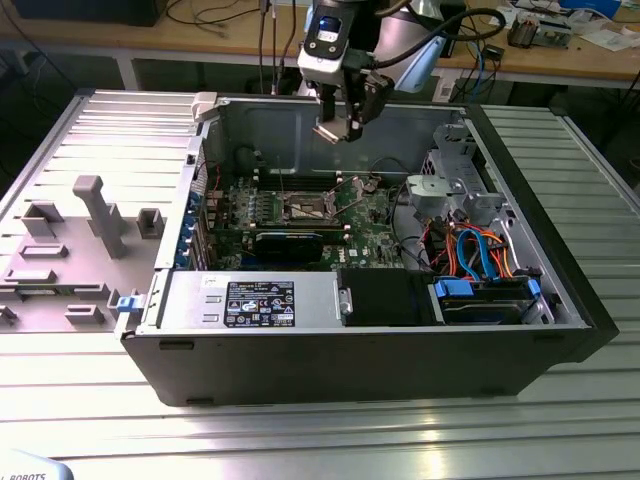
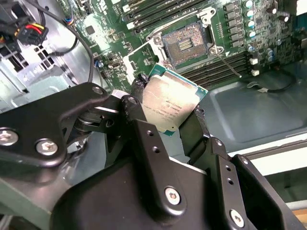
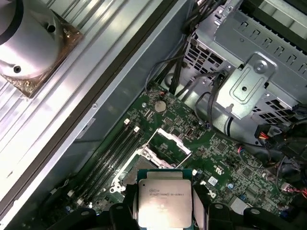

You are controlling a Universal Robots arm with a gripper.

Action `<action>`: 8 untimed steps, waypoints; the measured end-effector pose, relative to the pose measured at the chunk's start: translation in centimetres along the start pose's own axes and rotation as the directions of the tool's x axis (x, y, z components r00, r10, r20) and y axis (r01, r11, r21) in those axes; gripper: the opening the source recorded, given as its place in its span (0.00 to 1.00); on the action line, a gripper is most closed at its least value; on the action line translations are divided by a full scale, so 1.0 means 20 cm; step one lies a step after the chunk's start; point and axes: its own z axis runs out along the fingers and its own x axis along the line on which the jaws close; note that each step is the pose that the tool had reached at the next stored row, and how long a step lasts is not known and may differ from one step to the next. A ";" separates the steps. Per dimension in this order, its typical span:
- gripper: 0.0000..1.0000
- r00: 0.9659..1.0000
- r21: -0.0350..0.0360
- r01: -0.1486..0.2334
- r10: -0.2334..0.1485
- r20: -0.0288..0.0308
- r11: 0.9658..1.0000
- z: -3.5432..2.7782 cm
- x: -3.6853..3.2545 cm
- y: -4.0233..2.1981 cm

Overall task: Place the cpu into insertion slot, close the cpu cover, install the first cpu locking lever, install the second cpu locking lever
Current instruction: 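Place the cpu into insertion slot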

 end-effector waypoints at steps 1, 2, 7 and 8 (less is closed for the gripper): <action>0.54 1.000 0.000 -0.016 0.016 0.001 1.000 0.001 0.000 0.000; 0.54 1.000 -0.001 -0.031 0.031 0.003 1.000 0.002 0.000 0.000; 0.54 0.996 -0.002 -0.089 0.089 0.008 0.996 0.005 0.000 -0.001; 0.54 0.995 -0.002 -0.097 0.097 0.009 0.995 0.005 0.000 -0.001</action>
